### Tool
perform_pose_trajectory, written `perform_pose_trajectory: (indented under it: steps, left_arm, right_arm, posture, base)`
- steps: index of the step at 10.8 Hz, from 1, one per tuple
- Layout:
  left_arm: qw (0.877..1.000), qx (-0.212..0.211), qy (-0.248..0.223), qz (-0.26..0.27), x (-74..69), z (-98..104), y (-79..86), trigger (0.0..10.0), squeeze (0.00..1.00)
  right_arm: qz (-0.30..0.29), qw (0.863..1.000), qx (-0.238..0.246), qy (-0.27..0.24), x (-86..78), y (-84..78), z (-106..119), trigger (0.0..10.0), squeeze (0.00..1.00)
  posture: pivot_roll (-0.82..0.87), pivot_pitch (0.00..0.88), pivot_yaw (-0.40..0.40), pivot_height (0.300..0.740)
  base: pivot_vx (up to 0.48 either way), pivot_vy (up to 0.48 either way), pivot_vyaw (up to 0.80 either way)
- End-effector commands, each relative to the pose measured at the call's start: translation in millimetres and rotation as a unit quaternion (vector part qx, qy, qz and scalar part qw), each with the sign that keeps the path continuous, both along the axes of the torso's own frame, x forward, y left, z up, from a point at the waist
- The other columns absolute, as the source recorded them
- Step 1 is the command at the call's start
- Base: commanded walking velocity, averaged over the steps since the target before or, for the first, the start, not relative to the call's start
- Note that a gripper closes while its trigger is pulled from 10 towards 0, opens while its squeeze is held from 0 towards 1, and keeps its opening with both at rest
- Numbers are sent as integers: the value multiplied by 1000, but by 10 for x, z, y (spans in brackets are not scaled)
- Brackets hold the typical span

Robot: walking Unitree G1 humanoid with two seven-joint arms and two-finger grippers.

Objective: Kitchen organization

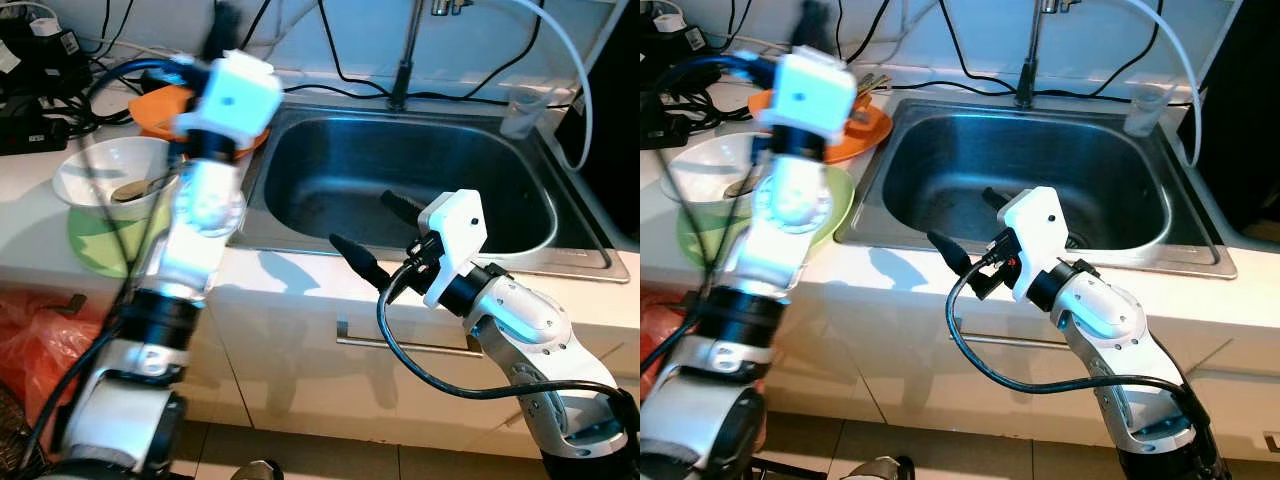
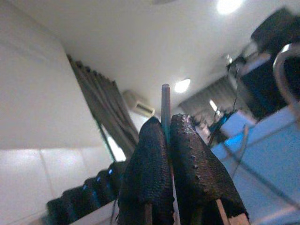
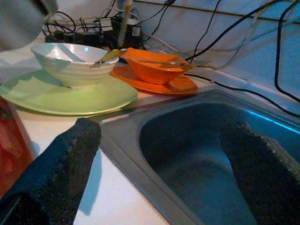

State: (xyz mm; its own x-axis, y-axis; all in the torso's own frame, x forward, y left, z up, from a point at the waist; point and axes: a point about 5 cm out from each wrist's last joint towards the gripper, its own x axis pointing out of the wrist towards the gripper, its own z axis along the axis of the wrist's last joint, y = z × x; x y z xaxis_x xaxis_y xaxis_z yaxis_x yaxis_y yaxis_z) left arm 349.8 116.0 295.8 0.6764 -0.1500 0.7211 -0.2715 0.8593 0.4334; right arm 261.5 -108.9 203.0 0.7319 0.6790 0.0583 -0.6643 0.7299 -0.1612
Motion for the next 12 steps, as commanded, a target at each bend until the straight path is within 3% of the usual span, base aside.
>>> perform_pose_trajectory:
  steps: [1, 3, 6, 12]
  left_arm:
    - [1000, 2, -9, -16, -7, 69, -50, 0, 0]
    - [999, 3, -14, -51, -34, 82, -188, 0, 0]
    - [996, -17, 12, -91, -1, 18, -320, 0, 0]
    - [987, -45, 50, -146, 54, -79, -504, 157, 0]
  right_arm:
    - [-4, 1000, 2, -7, -11, -7, 22, 10000, 0]
    - [-21, 1000, 2, -15, 1, -49, 40, 10000, 0]
    - [-81, 996, -12, -28, -4, -218, 61, 10000, 0]
    - [-141, 989, -31, -20, -189, -440, 37, 10000, 0]
  posture:
    - [0, 14, 41, 740]
    - [-9, 11, 51, 740]
    - [-46, 12, 86, 740]
    - [-116, 37, 135, 740]
  base:
    - [0, 0, 0]
    - [0, 0, 0]
    - [0, 0, 0]
    - [0, 0, 0]
